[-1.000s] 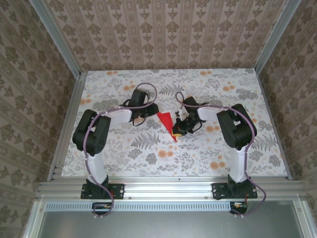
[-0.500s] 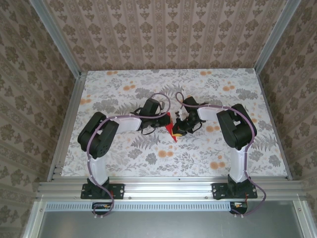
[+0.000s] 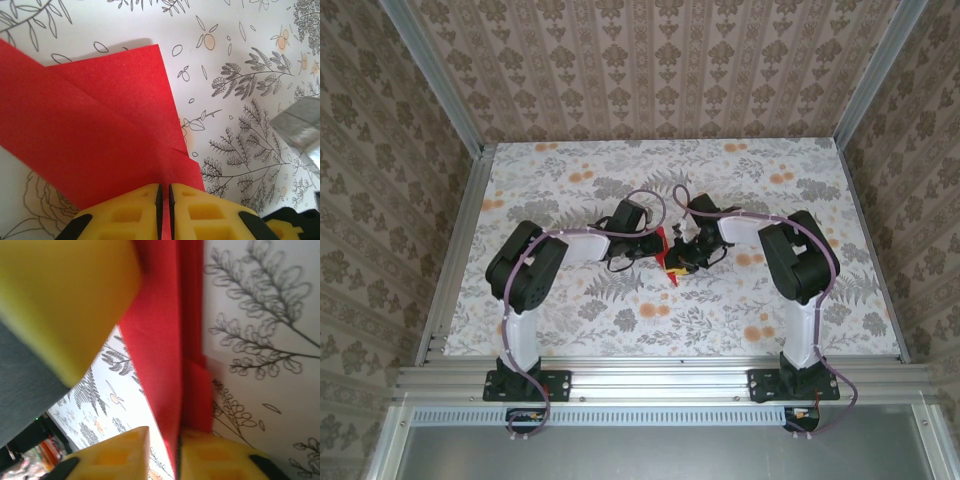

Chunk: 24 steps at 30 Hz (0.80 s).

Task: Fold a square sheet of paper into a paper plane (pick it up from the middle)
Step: Fold the wing for the fifth time at the center of the table.

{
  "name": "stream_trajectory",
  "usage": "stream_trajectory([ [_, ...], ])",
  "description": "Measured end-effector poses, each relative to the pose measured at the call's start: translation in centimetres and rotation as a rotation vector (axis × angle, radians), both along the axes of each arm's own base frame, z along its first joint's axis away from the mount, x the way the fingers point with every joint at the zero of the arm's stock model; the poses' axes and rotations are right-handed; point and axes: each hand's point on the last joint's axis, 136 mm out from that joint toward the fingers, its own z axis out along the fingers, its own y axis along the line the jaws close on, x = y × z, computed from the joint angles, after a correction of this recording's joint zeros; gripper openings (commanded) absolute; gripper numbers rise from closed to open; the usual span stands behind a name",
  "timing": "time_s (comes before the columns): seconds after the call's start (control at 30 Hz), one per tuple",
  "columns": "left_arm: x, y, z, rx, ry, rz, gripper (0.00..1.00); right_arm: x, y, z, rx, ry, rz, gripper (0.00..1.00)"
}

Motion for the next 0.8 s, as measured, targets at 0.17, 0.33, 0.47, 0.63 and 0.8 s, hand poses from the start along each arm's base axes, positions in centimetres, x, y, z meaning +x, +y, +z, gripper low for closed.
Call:
stream_trajectory([
  [0.17,0.4,0.0,-0.1,0.017,0.0,0.011,0.14,0.1,-1.8,1.8,-0.075,-0.088,-0.036,0.29],
  [0.33,0.7,0.0,-0.1,0.033,0.008,0.017,0.14,-0.3,-2.5,4.1,-0.089,-0.175,-0.048,0.25],
  [0.47,0.8,0.0,-0.2,0.039,0.012,0.019,0.14,-0.9,-1.5,3.8,-0.089,-0.177,-0.019,0.2],
  [0.63,0.8,0.0,-0.2,0.041,0.012,0.02,0.14,-1.1,0.0,1.1,-0.072,-0.098,-0.014,0.15],
  [0.8,0.8,0.1,-0.2,0.042,0.011,0.021,0.14,-0.9,0.7,-0.1,-0.033,-0.036,-0.038,0.14],
])
